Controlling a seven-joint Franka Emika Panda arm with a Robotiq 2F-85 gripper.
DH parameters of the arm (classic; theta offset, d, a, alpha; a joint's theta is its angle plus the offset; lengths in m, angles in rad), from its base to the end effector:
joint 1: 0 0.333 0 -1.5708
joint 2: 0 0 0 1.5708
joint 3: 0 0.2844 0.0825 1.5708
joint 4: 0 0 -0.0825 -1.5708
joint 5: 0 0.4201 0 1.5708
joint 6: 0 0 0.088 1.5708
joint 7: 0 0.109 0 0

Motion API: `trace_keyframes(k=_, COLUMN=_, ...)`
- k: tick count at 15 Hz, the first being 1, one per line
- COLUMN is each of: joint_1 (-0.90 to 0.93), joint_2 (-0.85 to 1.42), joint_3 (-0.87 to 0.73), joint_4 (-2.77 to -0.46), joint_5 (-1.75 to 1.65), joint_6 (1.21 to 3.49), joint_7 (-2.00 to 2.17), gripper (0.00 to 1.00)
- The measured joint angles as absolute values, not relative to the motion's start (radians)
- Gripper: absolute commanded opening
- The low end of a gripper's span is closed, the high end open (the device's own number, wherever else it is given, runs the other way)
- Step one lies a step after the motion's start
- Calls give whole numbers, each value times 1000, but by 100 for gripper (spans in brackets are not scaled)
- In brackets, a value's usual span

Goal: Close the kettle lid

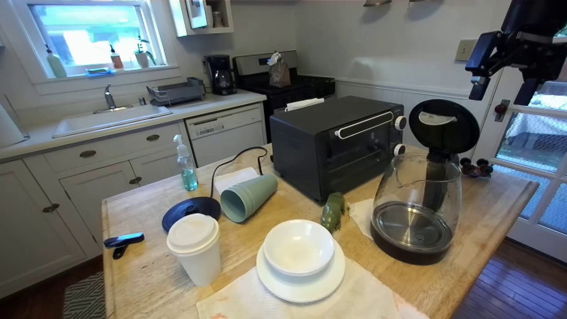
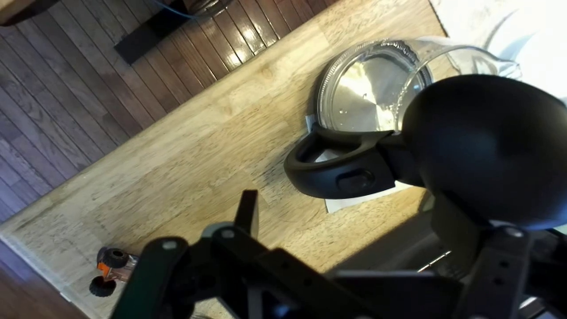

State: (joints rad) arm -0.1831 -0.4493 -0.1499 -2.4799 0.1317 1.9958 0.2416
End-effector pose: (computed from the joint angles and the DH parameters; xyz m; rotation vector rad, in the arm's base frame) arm 0.4273 -0.1366 0.3994 -2.8171 0.8954 0.0503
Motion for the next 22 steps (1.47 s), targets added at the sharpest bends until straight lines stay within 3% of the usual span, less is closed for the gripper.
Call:
trace_keyframes(k=7, joint_1=-166, joint_2=-440, joint_3=-177, joint_4=-2482, joint_5=306, joint_6=1968, joint_7=172, gripper=100)
trace_keyframes(k=8, joint_1=-162, joint_2=-440, joint_3=-184, joint_4=-2482, joint_5=348, joint_6=1966, joint_7=153, gripper=75)
trace_keyframes(k=10, joint_1=-157, joint_2=-439, joint_3=-197, joint_4=-2482, joint_5=417, joint_6=1962, joint_7=122, gripper=66)
trace_keyframes(k=19, joint_1=-147, joint_2=-413, joint_3=-212, joint_4=-2481, joint_5=578, joint_6=1953, joint_7=23, gripper=2)
trace_keyframes(k=22, joint_1=-133, joint_2=-411, joint_3=-210, joint_4=-2480, joint_5=609, joint_6=1953, joint_7=-17, gripper=0)
